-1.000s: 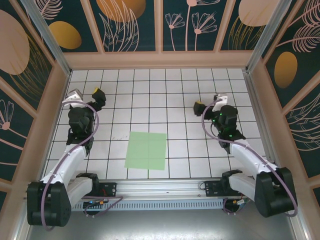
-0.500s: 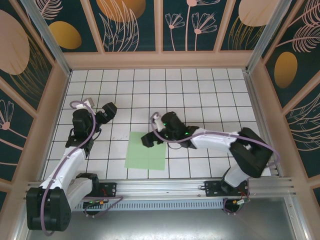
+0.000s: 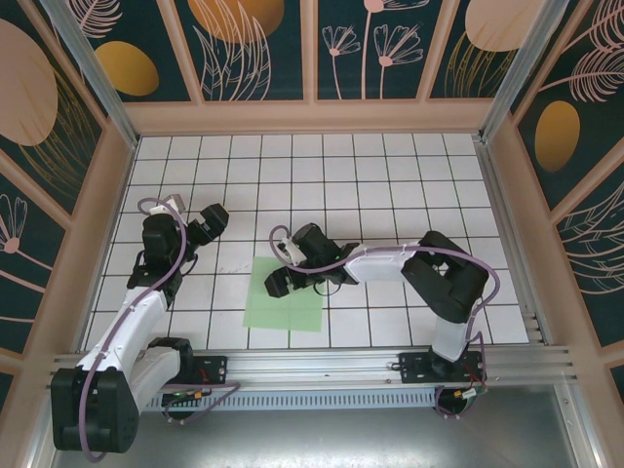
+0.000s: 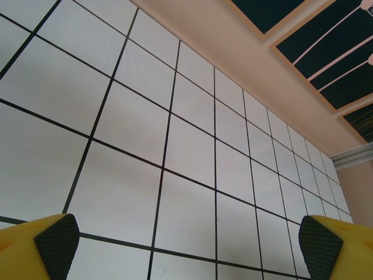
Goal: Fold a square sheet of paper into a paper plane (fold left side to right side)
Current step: Move the square sheet of paper to the center of the table.
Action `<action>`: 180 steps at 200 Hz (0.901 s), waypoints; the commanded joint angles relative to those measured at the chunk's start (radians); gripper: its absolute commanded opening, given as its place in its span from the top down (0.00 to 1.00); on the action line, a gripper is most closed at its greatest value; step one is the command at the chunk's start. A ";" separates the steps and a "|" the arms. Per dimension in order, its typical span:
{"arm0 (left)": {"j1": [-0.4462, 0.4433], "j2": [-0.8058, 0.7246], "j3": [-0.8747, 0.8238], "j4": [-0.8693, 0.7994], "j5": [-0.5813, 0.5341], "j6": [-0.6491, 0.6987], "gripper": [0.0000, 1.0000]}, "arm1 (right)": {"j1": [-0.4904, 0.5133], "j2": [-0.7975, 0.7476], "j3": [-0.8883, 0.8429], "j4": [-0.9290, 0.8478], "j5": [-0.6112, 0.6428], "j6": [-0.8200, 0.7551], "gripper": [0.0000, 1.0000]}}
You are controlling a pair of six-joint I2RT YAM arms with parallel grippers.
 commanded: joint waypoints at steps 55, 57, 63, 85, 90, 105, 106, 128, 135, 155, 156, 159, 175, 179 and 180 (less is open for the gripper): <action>0.006 0.015 0.012 -0.004 0.007 0.005 0.02 | -0.171 0.014 -0.012 -0.057 0.060 -0.061 0.06; 0.005 0.016 0.012 -0.002 0.007 0.004 0.02 | -0.178 0.014 -0.011 -0.058 0.062 -0.066 0.06; 0.005 0.018 0.012 -0.001 0.008 0.003 0.01 | -0.197 0.016 -0.006 -0.061 0.063 -0.078 0.06; 0.005 0.026 0.015 0.006 0.019 -0.002 0.01 | -0.262 0.038 0.028 -0.087 0.074 -0.132 0.06; 0.005 0.031 0.017 0.007 0.024 -0.002 0.01 | -0.273 0.043 0.038 -0.091 0.076 -0.143 0.06; 0.005 0.037 0.017 0.012 0.038 -0.010 0.01 | -0.300 0.059 0.059 -0.097 0.083 -0.164 0.06; 0.005 0.038 0.018 0.012 0.039 -0.010 0.01 | -0.301 0.059 0.061 -0.098 0.083 -0.164 0.06; 0.005 0.047 0.017 0.022 0.064 -0.020 0.01 | -0.314 0.064 0.089 -0.101 0.090 -0.182 0.06; 0.006 0.051 0.017 0.028 0.080 -0.022 0.02 | -0.314 0.059 0.096 -0.103 0.091 -0.183 0.05; 0.006 0.079 0.021 0.050 0.155 -0.034 0.01 | -0.314 0.020 0.103 -0.098 0.094 -0.175 0.05; 0.006 0.081 0.022 0.051 0.162 -0.034 0.02 | -0.314 0.018 0.104 -0.098 0.095 -0.174 0.05; 0.005 0.087 0.024 0.054 0.176 -0.035 0.02 | -0.314 0.007 0.104 -0.098 0.101 -0.174 0.05; -0.003 0.122 0.043 0.052 0.255 -0.038 0.05 | -0.317 -0.046 0.097 -0.101 0.136 -0.173 0.05; -0.007 0.128 0.049 0.049 0.270 -0.037 0.06 | -0.319 -0.061 0.092 -0.102 0.146 -0.172 0.05; -0.009 0.131 0.050 0.048 0.274 -0.036 0.07 | -0.319 -0.064 0.092 -0.102 0.149 -0.171 0.04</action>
